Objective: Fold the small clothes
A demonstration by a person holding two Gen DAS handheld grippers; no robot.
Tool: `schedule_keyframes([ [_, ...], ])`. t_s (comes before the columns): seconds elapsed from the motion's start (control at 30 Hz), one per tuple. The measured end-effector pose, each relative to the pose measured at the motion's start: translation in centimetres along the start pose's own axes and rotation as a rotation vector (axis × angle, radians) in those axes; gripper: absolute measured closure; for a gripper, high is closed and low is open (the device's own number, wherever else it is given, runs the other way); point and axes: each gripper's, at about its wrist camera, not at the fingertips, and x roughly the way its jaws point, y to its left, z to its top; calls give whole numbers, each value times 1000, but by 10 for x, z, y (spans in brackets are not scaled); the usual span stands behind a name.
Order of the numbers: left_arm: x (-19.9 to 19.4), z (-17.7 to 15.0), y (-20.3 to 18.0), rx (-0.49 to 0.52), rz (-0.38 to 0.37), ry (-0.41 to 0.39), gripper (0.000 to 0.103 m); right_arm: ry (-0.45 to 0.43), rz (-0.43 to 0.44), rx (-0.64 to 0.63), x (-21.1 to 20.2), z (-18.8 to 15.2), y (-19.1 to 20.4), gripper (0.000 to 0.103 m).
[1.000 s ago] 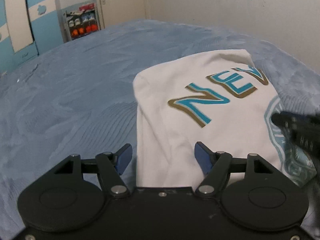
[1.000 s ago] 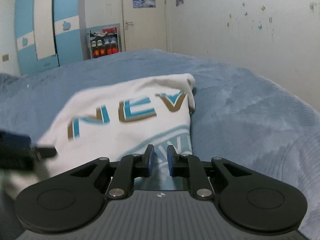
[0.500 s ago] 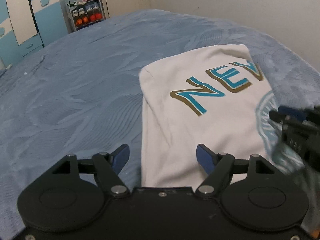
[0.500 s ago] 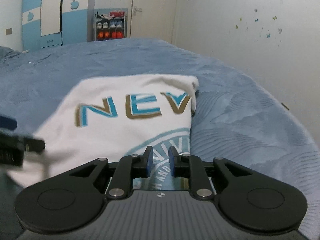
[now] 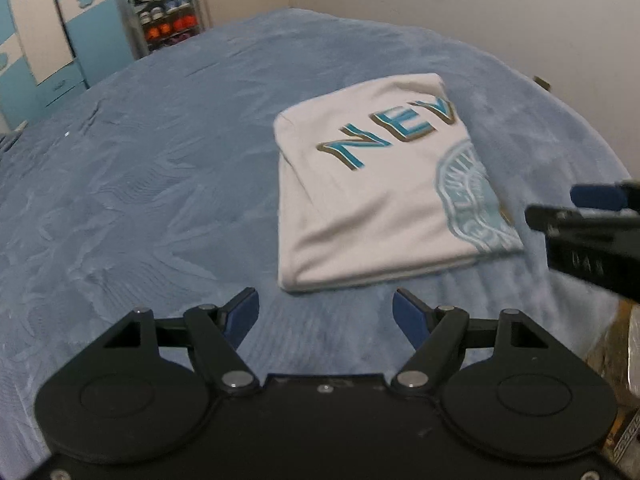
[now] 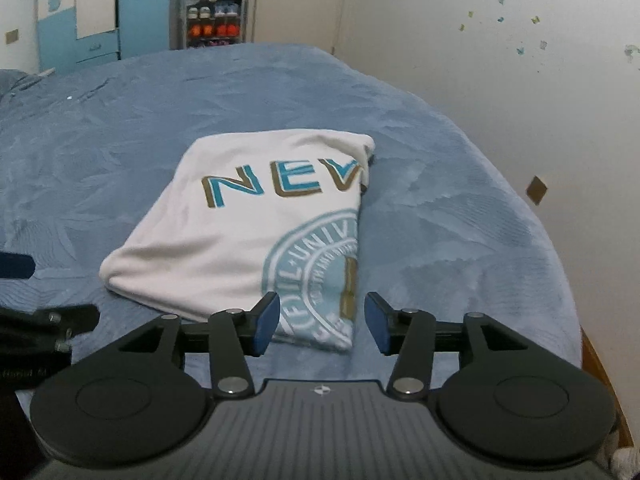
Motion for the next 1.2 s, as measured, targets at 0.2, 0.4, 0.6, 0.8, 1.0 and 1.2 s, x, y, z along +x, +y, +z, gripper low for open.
schedule_keyframes([
  [0.2, 0, -4, 3, -63, -15, 2, 27, 16, 7, -1, -5, -6, 2, 45],
  [0.4, -8, -3, 5, -78, -11, -22, 27, 2, 14, -7, -12, -6, 5, 45],
  [0.6, -6, -3, 5, -82, 3, -11, 27, -3, 19, -2, -13, -5, 5, 45],
  [0.8, -6, -4, 4, -77, -7, -17, 27, -16, 27, 22, -14, -5, 2, 45],
  [1.0, -5, -5, 3, -67, 1, -9, 27, -14, 23, 17, -15, -5, 4, 45],
  [1.2, -6, -5, 4, -73, -3, -20, 27, -13, 21, 5, -16, -6, 9, 44],
])
